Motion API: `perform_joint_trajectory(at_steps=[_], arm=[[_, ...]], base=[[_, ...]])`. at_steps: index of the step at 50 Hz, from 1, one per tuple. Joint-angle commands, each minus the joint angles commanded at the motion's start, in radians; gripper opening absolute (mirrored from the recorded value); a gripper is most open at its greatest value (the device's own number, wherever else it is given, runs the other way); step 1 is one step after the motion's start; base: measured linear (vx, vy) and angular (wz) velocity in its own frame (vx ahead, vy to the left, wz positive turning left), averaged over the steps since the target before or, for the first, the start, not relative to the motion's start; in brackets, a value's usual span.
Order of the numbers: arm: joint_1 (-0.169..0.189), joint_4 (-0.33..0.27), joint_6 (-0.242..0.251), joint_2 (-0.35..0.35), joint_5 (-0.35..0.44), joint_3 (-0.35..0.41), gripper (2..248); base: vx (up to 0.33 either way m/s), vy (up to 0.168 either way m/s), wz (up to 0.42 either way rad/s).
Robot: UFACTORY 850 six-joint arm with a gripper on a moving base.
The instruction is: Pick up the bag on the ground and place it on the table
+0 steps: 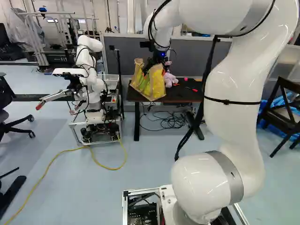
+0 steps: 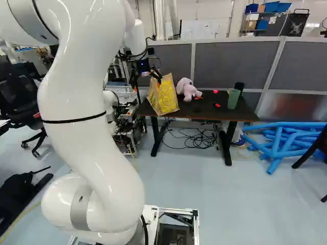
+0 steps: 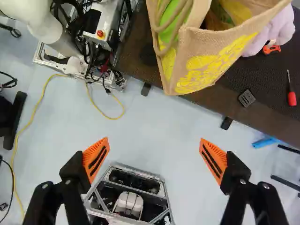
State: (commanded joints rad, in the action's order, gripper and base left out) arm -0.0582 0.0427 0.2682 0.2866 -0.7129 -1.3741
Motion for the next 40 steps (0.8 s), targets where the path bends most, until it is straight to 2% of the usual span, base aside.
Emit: perform_joint_trajectory(at_steps=[40], arm=[[0.020,-0.014,-0.090,-0.191,0.534,0.434,247]], base=[[0.000,0.000,0.000]])
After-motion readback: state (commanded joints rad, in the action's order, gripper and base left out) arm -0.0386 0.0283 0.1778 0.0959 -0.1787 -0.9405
